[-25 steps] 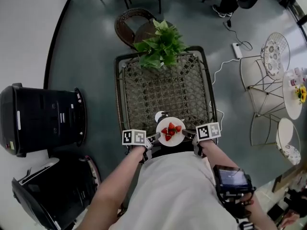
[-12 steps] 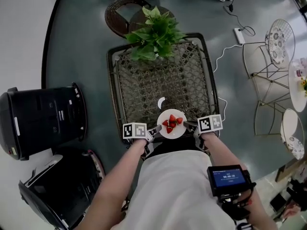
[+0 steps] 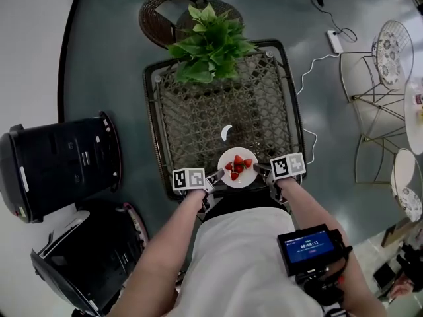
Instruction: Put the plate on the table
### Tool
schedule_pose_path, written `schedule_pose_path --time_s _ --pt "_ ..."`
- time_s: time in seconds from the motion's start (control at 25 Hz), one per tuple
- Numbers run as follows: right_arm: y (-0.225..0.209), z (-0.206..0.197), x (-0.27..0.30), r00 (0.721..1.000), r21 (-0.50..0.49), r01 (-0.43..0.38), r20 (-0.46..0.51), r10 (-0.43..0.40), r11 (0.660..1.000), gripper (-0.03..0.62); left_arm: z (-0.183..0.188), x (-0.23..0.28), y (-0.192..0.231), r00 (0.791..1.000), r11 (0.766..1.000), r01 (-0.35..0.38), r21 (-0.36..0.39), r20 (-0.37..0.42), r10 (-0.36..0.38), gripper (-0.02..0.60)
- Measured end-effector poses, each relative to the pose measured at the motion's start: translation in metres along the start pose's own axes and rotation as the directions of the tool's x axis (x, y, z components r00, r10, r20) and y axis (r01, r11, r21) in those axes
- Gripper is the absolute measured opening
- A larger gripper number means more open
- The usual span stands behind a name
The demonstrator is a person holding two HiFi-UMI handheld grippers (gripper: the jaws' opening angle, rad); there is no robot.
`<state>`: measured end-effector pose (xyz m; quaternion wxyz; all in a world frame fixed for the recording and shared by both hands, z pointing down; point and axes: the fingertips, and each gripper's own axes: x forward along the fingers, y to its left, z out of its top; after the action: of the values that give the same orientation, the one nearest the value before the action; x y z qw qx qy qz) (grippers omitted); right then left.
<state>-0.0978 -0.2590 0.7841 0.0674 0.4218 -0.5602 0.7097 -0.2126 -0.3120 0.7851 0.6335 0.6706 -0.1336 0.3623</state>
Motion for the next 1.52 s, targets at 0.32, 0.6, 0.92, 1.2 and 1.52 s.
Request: schedule_pose_path --time_s 0.32,0.6,0.92,1.2,1.52 --pt "-0.005 0.031 0.007 1.0 -0.031 -0.01 -0.016 0.01 0.999 0.026 0.027 0.005 -0.001 0.999 1.0 -0.002 -0.008 0.034 0.002 0.034" --pt "-0.003 0.072 0.013 1.0 -0.07 -0.011 -0.001 0.011 0.997 0.026 0.065 0.008 -0.002 0.995 0.999 0.038 -0.021 0.098 -0.036 0.034" --pt "0.002 0.113 0.022 0.998 -0.148 -0.041 0.036 0.047 0.988 0.026 0.101 0.01 0.0 0.985 0.999 0.047 -0.025 0.168 -0.042 0.034" --pt "-0.002 0.13 0.034 0.999 -0.183 0.011 0.04 -0.004 0.983 0.026 0.118 0.016 0.011 0.98 0.999 -0.04 -0.033 0.191 0.045 0.034" --pt "-0.002 0.133 0.036 0.996 -0.24 0.083 0.042 -0.075 0.967 0.028 0.119 0.018 0.012 0.979 0.995 -0.098 -0.019 0.178 0.1 0.034"
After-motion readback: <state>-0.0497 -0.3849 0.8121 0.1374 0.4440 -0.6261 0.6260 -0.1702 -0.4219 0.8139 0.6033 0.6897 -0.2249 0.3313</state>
